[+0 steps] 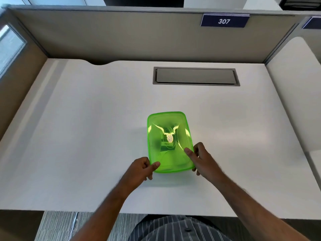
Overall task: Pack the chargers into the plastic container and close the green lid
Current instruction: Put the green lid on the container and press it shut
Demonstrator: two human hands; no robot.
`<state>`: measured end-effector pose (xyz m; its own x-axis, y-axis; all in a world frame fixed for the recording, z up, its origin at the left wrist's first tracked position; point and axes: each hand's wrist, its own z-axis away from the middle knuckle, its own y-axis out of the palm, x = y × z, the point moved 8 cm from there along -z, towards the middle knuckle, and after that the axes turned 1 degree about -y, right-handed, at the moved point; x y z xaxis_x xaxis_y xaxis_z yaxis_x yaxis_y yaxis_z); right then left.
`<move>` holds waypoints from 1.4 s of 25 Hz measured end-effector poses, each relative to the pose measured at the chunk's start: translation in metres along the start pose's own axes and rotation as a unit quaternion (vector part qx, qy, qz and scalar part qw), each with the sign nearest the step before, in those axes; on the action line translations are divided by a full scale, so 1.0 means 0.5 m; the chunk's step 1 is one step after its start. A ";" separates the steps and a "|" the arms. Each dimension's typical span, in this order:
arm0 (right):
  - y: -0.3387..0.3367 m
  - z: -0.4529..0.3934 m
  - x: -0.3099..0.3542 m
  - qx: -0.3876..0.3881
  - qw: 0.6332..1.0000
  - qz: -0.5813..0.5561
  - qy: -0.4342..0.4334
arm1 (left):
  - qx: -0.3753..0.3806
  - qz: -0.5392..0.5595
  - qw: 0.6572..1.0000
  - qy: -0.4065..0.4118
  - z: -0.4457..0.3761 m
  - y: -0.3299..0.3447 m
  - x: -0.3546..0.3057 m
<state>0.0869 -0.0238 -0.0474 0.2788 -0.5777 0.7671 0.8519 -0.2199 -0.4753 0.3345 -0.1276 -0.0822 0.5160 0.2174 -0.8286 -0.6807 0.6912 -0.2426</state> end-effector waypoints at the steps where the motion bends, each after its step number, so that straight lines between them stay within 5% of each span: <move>1: -0.004 -0.003 0.002 -0.004 1.000 -0.001 -0.006 | 0.009 0.000 1.000 -0.002 0.001 0.008 -0.001; 17: -0.044 -0.126 0.099 -0.112 0.978 0.143 -0.102 | 0.167 0.089 0.979 -0.071 0.037 0.191 -0.045; 23: -0.048 -0.177 0.123 -0.079 0.967 0.168 -0.172 | 0.291 -0.011 0.956 -0.016 0.030 0.226 -0.134; 25: -0.051 -0.191 0.130 -0.061 0.963 0.180 -0.191 | 0.245 0.001 0.968 0.050 -0.002 0.197 -0.200; 28: -0.058 -0.203 0.152 -0.037 0.956 0.180 -0.227 | 0.056 -0.058 0.980 0.182 -0.072 0.101 -0.302; 31: -0.064 -0.200 0.164 -0.031 0.959 0.154 -0.236 | -0.117 -0.272 0.905 0.304 -0.116 0.040 -0.372; 35: -0.087 -0.196 0.121 -0.119 0.977 0.117 -0.131 | -0.036 -0.339 0.906 0.252 -0.182 0.085 -0.372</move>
<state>0.0232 -0.1261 -0.0224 0.5850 -0.4198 0.6939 0.6320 -0.3003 -0.7144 0.1622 -0.2017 0.0157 0.5384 -0.5948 -0.5970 -0.3377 0.4968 -0.7995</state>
